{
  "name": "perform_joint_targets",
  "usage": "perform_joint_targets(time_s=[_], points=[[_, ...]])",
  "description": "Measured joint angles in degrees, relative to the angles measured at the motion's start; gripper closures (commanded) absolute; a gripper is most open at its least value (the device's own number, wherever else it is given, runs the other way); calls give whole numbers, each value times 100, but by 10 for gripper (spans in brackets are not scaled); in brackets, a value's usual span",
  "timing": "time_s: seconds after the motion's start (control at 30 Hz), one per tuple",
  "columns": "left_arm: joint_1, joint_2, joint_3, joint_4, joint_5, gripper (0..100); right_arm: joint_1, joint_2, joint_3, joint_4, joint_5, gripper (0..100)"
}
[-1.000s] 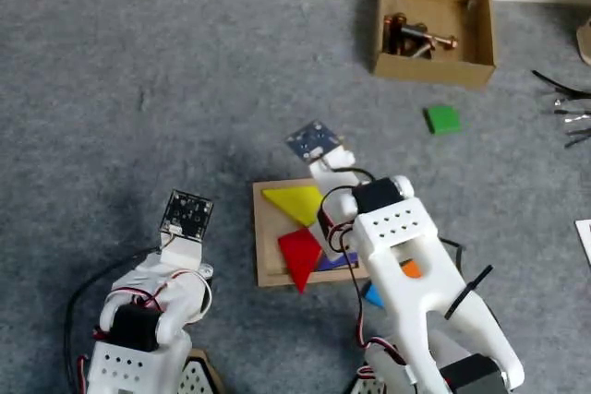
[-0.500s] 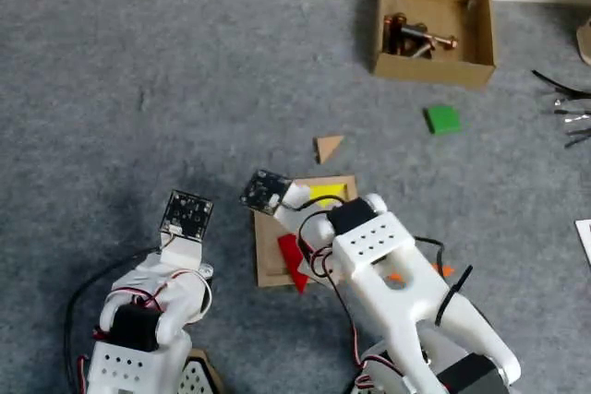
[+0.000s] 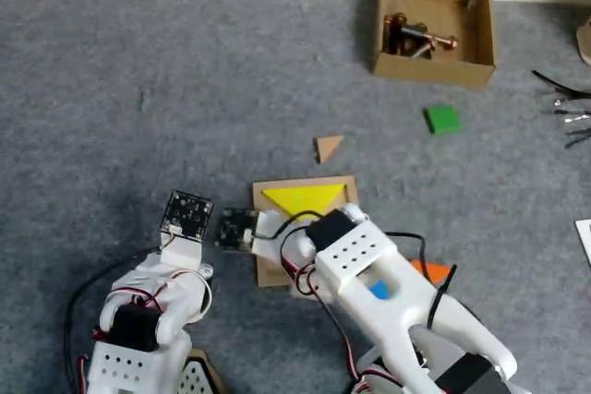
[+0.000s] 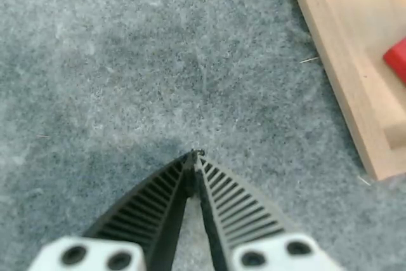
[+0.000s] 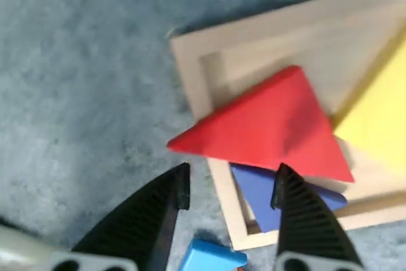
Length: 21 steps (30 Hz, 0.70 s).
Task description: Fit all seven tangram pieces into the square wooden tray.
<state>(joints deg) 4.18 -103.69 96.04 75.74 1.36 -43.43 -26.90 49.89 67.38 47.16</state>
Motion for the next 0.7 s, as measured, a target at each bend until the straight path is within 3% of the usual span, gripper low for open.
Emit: perform_joint_targets(time_s=[0.2, 0.7], points=[[0, 0, 0, 0, 0, 995, -26, 0, 0, 70, 387, 795], [0, 0, 0, 0, 0, 995, -26, 0, 158, 53, 440, 795]])
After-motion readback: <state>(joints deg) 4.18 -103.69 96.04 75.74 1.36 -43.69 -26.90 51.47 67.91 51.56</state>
